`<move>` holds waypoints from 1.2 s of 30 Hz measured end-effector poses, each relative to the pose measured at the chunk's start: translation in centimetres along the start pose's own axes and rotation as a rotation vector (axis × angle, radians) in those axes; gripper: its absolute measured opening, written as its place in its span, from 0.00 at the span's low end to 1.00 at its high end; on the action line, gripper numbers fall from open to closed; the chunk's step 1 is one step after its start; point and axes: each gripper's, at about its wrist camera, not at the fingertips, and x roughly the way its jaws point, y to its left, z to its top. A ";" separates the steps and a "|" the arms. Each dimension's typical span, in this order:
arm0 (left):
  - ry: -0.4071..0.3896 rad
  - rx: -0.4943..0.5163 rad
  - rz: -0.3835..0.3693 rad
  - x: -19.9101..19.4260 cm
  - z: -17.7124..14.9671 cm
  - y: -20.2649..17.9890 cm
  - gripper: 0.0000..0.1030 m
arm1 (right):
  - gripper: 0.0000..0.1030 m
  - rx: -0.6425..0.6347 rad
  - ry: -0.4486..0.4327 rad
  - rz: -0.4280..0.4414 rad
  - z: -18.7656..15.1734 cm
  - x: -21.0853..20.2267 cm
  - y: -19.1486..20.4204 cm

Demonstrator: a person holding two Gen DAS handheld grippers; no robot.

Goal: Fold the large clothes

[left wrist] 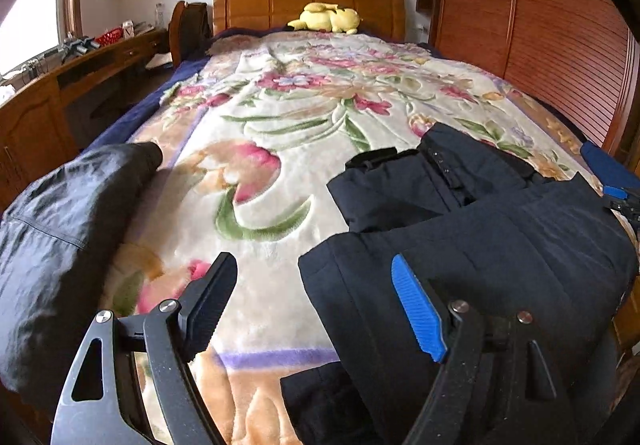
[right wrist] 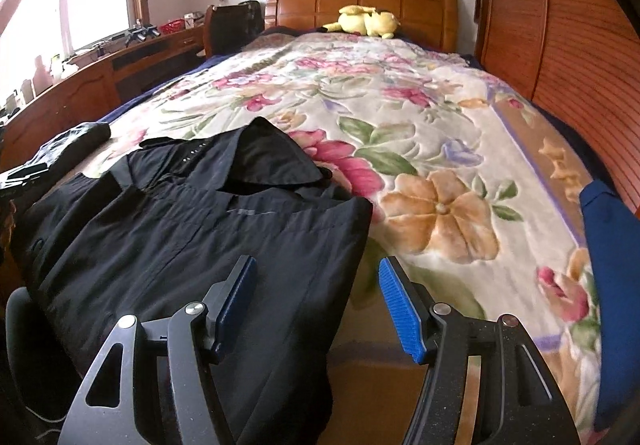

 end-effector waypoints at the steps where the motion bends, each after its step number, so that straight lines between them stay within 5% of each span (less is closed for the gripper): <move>1: 0.008 0.000 -0.003 0.2 -0.1 0.0 0.78 | 0.63 -0.001 0.006 0.000 0.1 0.3 0.0; 17: 0.057 0.024 -0.030 1.7 -1.3 -0.4 0.77 | 0.63 -0.015 0.077 0.023 -0.1 3.0 -0.2; 22: 0.073 0.044 -0.076 2.0 -0.8 -0.6 0.46 | 0.63 -0.029 0.076 0.052 0.0 3.1 -0.2; 24: 0.095 0.064 -0.073 2.4 -0.9 -0.8 0.43 | 0.63 -0.035 0.077 0.056 -0.1 3.1 -0.2; 29: 0.162 0.078 -0.081 3.4 -1.3 -0.9 0.42 | 0.27 -0.050 0.097 0.106 -0.2 3.4 -0.1; 36: 0.207 0.049 -0.104 3.7 -2.2 -0.1 0.43 | 0.17 -0.066 0.095 0.095 -0.2 3.0 0.0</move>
